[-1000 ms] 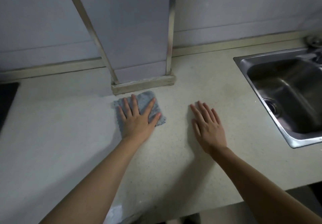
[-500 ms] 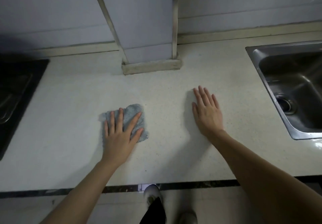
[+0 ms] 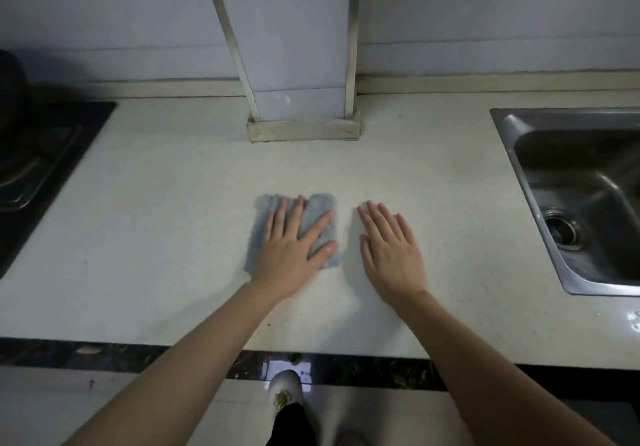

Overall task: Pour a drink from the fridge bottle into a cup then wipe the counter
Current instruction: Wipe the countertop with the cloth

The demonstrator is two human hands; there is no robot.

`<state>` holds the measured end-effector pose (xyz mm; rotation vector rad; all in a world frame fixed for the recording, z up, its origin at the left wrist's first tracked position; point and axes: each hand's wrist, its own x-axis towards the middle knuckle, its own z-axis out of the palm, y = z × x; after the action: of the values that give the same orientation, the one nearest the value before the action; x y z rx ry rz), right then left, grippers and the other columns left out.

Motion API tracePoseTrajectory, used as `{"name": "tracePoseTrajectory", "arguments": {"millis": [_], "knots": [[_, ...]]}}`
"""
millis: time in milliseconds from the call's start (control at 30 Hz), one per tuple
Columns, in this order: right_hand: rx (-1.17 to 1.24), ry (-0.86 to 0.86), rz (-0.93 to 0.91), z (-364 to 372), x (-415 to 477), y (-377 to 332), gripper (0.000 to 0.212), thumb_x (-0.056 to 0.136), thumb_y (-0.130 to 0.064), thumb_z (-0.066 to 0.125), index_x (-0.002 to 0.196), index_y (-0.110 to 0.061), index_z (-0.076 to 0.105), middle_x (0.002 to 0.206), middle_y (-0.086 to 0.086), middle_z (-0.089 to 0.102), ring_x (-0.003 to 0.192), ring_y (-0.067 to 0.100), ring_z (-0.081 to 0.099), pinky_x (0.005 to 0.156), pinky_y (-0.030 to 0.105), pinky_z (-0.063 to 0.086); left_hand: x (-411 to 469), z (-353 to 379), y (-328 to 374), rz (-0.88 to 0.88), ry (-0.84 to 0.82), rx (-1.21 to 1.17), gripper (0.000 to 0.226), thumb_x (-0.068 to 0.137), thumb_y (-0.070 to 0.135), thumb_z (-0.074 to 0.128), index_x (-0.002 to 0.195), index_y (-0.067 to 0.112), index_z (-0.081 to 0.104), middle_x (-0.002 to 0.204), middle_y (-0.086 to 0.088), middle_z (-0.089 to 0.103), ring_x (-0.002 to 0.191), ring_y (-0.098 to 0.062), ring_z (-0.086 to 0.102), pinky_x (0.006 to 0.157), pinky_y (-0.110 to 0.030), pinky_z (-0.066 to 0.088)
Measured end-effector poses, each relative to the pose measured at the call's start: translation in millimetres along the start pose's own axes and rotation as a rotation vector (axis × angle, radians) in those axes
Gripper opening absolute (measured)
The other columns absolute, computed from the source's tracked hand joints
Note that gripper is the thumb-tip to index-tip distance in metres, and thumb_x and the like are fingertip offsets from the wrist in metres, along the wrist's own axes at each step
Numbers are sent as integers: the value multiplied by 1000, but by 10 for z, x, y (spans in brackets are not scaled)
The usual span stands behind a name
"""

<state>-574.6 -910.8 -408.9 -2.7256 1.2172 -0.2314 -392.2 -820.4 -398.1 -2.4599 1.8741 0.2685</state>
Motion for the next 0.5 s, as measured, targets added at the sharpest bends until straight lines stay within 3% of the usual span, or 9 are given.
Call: {"name": "tracePoseTrajectory", "arguments": {"millis": [100,167,267,367,500], "knots": [[12,-13,8,-7,-38,41,55,102,-40,8,153,-21,7,160,-4,6,147,10,-3,121,38,7,-385,77,-221,207,30,33,62,97,69,11,154,48,-2,166,0,-11,151,-27,-18,123,-49,-5],[17,-15,8,-8,-23,20,55,101,-41,7,153,-22,4,160,-5,3,147,10,-5,121,38,6,-556,22,-507,200,15,48,59,100,66,13,152,50,-8,164,1,-19,150,-25,-21,122,-49,-9],[20,-20,-4,6,-8,-11,56,101,-42,6,153,-21,3,160,-5,1,147,11,-7,121,39,5,-607,-49,-871,17,23,23,59,96,68,3,150,51,-15,162,1,-25,149,-24,-24,120,-44,-15],[-14,-7,0,28,-15,-6,56,102,-43,8,153,-19,5,160,-3,4,148,13,-4,121,39,6,-402,-44,-994,-178,53,52,73,85,75,-12,152,47,-12,166,-5,-12,151,-31,-13,122,-49,-7],[-10,-4,-2,32,25,-13,57,101,-43,8,153,-19,7,160,-3,5,148,14,-3,121,39,5,30,-67,-815,-338,16,34,75,83,73,1,152,46,-13,165,-7,-14,149,-40,-14,118,-59,-8]]}}
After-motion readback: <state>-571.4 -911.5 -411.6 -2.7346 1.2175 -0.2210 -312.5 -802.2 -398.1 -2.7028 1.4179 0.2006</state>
